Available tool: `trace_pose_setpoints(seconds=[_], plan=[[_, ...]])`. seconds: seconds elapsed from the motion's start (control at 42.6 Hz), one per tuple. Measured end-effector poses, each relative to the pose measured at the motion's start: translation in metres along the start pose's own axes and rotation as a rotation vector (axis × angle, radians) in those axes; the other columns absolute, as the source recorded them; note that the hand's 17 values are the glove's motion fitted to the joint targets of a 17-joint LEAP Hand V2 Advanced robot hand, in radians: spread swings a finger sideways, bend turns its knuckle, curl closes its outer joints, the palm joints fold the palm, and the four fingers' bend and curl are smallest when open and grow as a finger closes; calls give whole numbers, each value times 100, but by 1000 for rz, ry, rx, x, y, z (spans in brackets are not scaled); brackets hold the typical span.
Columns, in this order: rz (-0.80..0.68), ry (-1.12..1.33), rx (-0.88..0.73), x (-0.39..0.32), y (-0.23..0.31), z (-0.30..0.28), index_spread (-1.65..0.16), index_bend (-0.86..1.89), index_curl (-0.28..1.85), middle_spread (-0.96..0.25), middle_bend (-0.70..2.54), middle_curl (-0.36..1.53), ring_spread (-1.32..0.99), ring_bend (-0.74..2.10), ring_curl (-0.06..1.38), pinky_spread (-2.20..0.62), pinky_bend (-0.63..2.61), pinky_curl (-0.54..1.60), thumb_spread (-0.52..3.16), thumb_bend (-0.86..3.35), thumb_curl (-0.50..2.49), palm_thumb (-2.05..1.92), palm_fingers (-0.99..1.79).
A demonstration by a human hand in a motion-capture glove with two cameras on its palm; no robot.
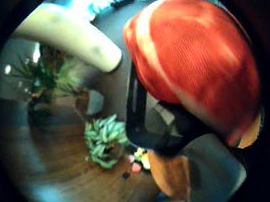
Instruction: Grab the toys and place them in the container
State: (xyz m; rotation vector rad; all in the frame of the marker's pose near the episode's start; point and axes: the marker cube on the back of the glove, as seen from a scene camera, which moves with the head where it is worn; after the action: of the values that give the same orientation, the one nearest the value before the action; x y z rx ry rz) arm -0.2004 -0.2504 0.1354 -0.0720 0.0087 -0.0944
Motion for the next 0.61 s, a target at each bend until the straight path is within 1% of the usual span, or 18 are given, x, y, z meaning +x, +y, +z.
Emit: trace_pose_setpoints(seconds=[0.023,0.047,0.07,0.094,0.117,0.235,0.305,0.469,0.61], plan=[[5,0,-21,1,0,3,-35,-19,32,-24,21,45,-40,92,61,-37,129,50,88,2,88,43,20],[5,1,-32,3,-1,5,-33,-12,36,-19,20,48,-34,94,66,-34,138,57,91,-2,85,37,3],[0,4,-38,5,-1,6,-35,15,45,-29,40,56,-44,106,70,-41,132,54,83,14,94,63,62],[-8,8,-42,6,0,7,-33,-12,30,-13,11,41,-30,70,55,-27,143,53,92,-14,79,20,-23],[-12,11,-47,8,1,6,-32,-5,33,-9,14,43,-26,71,60,-24,149,57,93,-14,76,14,-30],[70,33,-58,14,7,-2,-29,-2,24,3,13,38,-12,56,51,-13,155,53,98,-9,65,-2,-29],[67,35,-49,19,14,-14,-29,0,20,7,13,37,-6,53,47,-8,156,51,101,-7,61,-4,-27],[44,13,7,35,34,-57,-28,3,16,12,15,34,3,51,44,-1,156,48,106,-5,52,-4,-25],[79,50,17,70,64,-95,-28,4,14,13,16,33,8,50,43,2,153,46,108,-4,46,-3,-23]])
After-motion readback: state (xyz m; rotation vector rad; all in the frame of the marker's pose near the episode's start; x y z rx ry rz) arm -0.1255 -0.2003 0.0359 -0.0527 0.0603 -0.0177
